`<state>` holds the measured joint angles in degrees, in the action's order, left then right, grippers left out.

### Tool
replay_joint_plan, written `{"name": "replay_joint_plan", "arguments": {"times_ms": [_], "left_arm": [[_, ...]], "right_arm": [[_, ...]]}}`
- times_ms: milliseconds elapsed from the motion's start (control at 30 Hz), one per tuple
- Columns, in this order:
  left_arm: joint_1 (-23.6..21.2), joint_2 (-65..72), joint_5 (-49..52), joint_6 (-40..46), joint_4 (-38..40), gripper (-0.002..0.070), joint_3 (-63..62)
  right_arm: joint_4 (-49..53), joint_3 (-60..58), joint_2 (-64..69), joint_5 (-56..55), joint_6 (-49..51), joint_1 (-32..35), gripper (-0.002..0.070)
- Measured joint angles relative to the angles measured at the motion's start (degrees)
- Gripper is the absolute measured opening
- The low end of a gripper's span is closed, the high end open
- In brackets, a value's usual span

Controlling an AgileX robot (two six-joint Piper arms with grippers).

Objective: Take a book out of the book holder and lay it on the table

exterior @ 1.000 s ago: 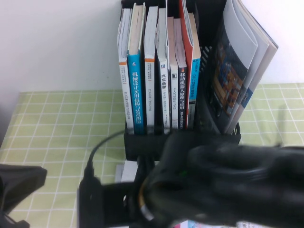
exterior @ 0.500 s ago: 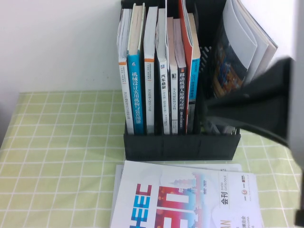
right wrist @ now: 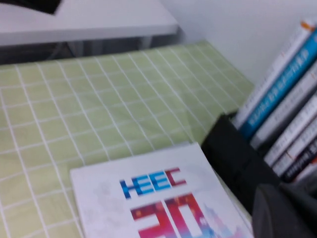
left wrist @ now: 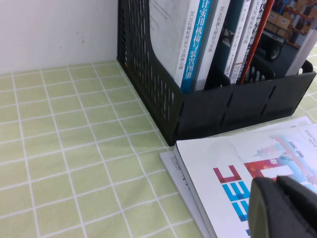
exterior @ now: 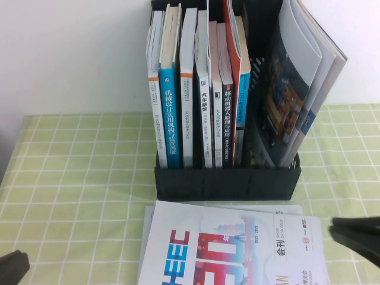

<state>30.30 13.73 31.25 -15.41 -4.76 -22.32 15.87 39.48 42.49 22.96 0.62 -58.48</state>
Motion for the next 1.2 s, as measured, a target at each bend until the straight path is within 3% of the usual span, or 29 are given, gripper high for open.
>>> {"name": "replay_joint_plan", "arguments": {"times_ms": [300,1200], "left_arm": [[0.0,0.0,-0.8,-0.1,-0.6,-0.0003,0.5],[0.0,0.0,0.4,-1.1,-0.7,-0.0003,2.1]], "right_arm": [[2.0,-12.7,-9.6,-1.2,2.2,11.3,-0.0001],[3.8,-16.5,-12.3,1.6,2.3,12.1,-0.0001]]}}
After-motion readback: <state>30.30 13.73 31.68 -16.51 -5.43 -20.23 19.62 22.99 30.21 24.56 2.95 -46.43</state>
